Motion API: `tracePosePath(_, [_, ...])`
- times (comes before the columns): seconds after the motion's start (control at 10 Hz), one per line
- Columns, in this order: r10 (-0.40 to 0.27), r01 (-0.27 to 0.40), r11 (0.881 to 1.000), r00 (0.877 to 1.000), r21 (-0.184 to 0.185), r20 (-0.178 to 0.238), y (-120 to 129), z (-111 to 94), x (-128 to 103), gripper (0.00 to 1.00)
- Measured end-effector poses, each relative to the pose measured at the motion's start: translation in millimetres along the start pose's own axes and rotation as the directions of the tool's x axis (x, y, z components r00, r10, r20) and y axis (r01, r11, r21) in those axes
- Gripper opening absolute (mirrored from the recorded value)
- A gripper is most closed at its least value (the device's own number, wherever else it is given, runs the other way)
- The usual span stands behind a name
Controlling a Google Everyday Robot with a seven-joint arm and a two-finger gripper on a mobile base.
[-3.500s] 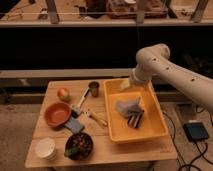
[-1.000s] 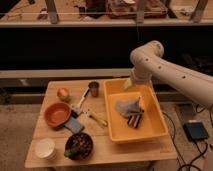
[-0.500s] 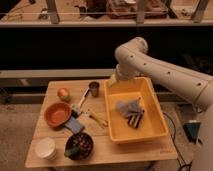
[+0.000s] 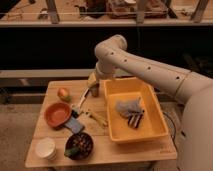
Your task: Place apple in red bowl
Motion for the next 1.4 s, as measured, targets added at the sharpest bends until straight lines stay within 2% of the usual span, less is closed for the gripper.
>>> tracePosePath(0.2, [-0.048, 0.048, 0.998, 0.999, 0.031, 0.001, -36, 11, 15, 0.80])
tracePosePath(0.4, [-0.110, 0.110, 0.992, 0.994, 0.057, -0.002, -77, 30, 37, 0.80])
tracePosePath(0.6, [-0.139, 0.139, 0.988, 0.990, 0.072, -0.006, -97, 47, 51, 0.80])
tracePosePath(0.9, [-0.165, 0.164, 0.985, 0.986, 0.056, 0.015, -110, 85, 61, 0.80])
tracePosePath(1.4, [-0.164, 0.163, 0.985, 0.986, 0.054, 0.016, -108, 85, 61, 0.80])
